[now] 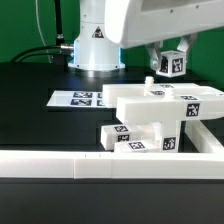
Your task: Assemble chair
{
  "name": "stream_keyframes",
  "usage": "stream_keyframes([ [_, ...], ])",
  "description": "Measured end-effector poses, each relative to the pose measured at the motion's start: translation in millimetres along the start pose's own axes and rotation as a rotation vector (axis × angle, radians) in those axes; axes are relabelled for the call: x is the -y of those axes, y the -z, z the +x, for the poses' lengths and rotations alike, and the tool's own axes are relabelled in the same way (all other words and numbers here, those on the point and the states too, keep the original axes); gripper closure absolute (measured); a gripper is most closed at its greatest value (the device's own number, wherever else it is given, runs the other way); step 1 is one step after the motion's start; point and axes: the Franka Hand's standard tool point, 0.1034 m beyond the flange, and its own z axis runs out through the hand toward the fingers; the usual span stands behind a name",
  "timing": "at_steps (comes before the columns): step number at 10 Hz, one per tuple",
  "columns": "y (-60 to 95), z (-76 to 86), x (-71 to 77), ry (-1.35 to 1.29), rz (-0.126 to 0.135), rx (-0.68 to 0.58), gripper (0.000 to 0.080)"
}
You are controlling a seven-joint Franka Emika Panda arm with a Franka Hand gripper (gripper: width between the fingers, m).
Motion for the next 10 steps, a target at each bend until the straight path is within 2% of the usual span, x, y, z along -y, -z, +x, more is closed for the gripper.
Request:
stream_keyframes([
  [2, -3.7, 5.9, -5.3, 0.011, -0.001, 0.011, 0.0517],
  [10, -13.2, 3.5, -7.7, 0.011, 0.005, 0.023, 0.0517],
])
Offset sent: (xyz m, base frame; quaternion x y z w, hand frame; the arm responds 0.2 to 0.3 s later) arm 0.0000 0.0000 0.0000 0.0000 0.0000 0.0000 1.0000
